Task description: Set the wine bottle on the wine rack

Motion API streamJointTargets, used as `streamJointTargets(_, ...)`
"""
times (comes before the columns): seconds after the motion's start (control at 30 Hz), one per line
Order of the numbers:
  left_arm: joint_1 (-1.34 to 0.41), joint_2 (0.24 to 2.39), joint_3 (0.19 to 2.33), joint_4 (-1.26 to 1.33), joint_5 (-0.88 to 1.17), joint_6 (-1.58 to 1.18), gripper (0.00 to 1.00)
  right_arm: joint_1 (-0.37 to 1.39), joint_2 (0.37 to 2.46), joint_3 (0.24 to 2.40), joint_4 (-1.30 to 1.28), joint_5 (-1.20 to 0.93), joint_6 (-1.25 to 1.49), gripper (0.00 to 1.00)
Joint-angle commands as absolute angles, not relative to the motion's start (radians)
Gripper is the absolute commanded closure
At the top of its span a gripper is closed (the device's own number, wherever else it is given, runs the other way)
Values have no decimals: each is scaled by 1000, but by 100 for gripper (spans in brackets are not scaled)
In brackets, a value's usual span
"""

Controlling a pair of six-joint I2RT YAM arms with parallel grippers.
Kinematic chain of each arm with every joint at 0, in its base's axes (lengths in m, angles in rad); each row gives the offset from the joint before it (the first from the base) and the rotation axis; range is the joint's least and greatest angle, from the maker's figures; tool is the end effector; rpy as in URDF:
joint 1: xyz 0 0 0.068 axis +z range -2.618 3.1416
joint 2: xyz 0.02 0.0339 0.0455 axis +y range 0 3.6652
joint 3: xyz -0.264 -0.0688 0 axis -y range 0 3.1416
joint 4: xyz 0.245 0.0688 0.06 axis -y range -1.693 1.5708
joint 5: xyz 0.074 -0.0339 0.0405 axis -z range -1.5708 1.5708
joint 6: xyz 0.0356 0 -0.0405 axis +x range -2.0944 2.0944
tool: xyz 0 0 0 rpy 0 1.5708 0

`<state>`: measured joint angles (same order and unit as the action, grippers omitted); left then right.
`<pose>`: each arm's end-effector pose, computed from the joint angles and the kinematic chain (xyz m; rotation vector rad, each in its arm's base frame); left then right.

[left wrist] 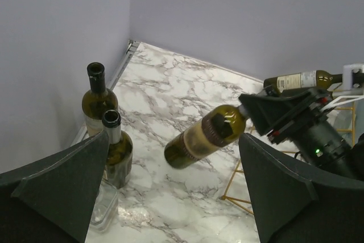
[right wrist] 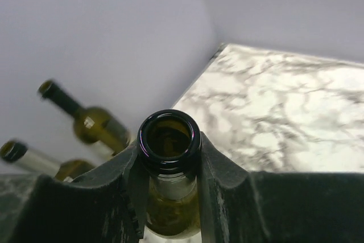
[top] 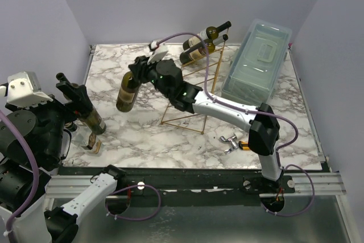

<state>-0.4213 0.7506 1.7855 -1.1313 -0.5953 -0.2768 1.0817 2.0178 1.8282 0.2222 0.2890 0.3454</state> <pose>0.0113 0.0168 0.5249 -0.3270 1.6180 -0.0354 0.2411 0.4314 0.3678 -0.3500 1.5729 0.9022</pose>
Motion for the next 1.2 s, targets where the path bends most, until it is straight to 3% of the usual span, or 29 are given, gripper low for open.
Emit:
streamJointTargets(0.0,-426,745,1780,-1124,-588,-292,3,1023,1919,1801,414,377,413,99)
streamJointTargets(0.6,-426,769,1750,-1102,-569,-311,3,776,1844,1631,646,666,292,99)
streamJointTargets(1.17,-427,802,1750,-1077,-558,-303,3,639,1929,1642,646,683,302,99)
